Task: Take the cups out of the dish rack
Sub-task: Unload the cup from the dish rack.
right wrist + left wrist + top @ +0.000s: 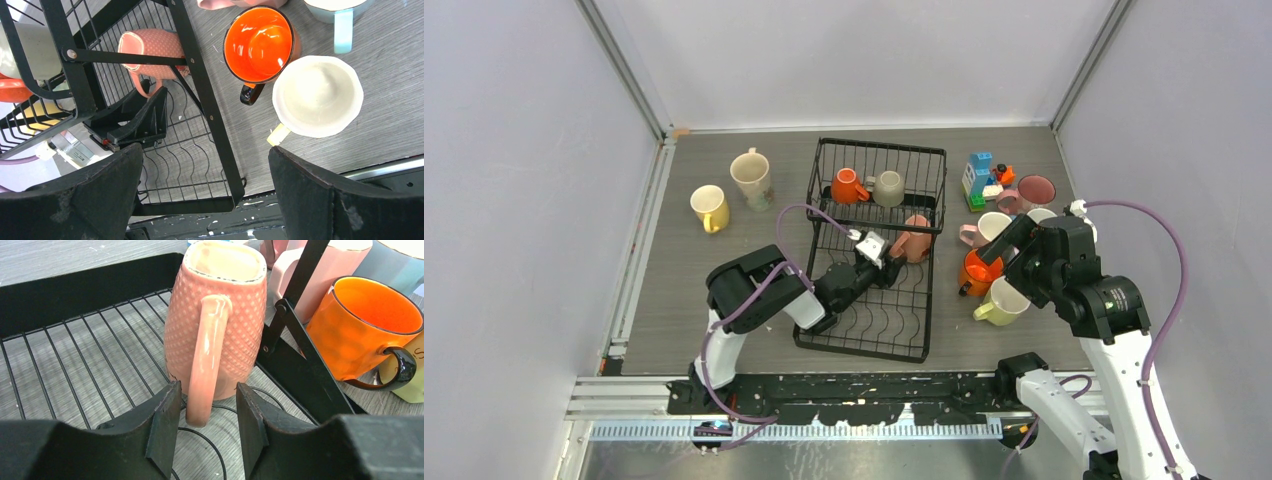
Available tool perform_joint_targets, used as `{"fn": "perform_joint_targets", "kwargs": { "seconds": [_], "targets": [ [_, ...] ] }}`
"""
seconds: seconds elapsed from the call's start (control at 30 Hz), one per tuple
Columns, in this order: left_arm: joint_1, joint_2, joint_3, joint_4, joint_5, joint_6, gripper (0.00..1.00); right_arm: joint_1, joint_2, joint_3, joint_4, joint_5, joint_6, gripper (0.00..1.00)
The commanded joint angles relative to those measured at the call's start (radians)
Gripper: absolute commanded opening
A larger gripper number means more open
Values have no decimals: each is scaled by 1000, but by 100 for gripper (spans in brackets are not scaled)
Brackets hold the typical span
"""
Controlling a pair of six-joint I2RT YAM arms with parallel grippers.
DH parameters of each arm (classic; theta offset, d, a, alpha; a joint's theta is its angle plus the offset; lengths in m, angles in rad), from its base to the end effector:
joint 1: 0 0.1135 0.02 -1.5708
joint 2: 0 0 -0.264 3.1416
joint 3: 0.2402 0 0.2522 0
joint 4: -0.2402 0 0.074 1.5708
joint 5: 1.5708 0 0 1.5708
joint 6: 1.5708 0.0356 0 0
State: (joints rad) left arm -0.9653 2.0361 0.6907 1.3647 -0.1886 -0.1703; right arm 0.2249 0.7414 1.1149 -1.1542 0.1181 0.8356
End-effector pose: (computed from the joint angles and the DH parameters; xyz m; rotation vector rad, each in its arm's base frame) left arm 0.2107 -0.2927 0.1262 0.4752 1.5288 -0.7466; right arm 0.1073 0.0203 0.3601 0.7703 2.2488 0.3799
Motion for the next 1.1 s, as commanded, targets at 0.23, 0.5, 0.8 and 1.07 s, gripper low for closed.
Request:
{"fn": "perform_joint_targets", "kwargs": {
  "seconds": [0.23,0.5,0.8,1.07],
  "targets": [
    [16,24,30,66,27,29,35,-4,-7,7,6,14,-19,100],
    [16,17,28,66,51,17,22,-4,-9,-7,12,17,-21,100],
    [16,-21,-30,66,60,10,6,-5,-17,-26,24,8,-15,100],
    [3,-98,-85,66,69,20,0,-4,-20,-37,41,-2,-11,100]
  ]
}}
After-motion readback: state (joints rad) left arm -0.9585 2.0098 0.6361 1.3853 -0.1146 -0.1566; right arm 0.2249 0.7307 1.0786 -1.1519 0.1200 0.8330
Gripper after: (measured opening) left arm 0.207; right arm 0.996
